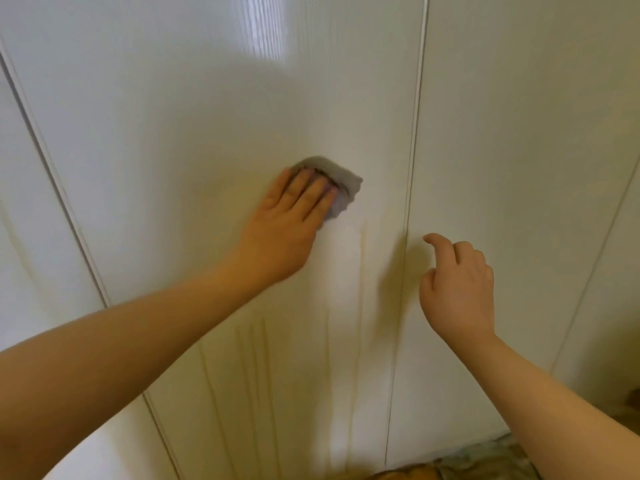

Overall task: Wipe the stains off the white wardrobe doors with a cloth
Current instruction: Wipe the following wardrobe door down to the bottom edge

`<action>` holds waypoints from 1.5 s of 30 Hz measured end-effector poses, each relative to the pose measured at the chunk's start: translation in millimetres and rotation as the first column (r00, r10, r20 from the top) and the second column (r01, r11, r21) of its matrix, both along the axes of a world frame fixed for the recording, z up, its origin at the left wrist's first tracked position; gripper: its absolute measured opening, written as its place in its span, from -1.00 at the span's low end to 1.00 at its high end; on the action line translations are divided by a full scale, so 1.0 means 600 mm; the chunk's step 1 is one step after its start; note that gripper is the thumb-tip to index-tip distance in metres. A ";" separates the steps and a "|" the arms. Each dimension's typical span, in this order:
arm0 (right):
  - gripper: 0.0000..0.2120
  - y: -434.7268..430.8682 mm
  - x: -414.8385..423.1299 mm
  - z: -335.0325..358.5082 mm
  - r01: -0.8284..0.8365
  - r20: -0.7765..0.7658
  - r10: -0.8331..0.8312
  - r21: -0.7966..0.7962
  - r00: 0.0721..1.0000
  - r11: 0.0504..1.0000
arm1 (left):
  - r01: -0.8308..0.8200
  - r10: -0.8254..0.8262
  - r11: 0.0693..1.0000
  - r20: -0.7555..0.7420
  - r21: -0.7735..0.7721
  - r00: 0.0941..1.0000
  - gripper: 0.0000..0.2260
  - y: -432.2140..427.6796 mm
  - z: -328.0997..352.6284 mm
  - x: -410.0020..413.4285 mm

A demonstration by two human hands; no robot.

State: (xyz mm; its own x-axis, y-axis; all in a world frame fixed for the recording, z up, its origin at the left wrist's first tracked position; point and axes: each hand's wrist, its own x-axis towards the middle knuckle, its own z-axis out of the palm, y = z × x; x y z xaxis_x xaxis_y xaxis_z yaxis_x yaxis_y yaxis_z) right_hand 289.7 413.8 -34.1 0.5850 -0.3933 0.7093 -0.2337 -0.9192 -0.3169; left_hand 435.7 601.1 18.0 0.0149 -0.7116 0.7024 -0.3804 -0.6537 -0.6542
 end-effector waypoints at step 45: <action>-0.48 0.025 -0.024 -0.072 0.005 -0.190 0.011 0.084 0.982 0.996 | 0.093 -0.082 0.953 -0.051 0.289 0.995 -0.63 0.007 -0.125 0.007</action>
State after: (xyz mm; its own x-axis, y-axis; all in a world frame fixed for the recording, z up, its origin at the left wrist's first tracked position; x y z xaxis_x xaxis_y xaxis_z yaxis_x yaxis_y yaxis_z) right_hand 275.5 429.0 -77.3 0.7075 -0.4446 0.5493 -0.2944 -0.8921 -0.3427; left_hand 439.8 605.4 -56.7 -0.0340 -0.8848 0.4646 -0.4558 -0.4000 -0.7951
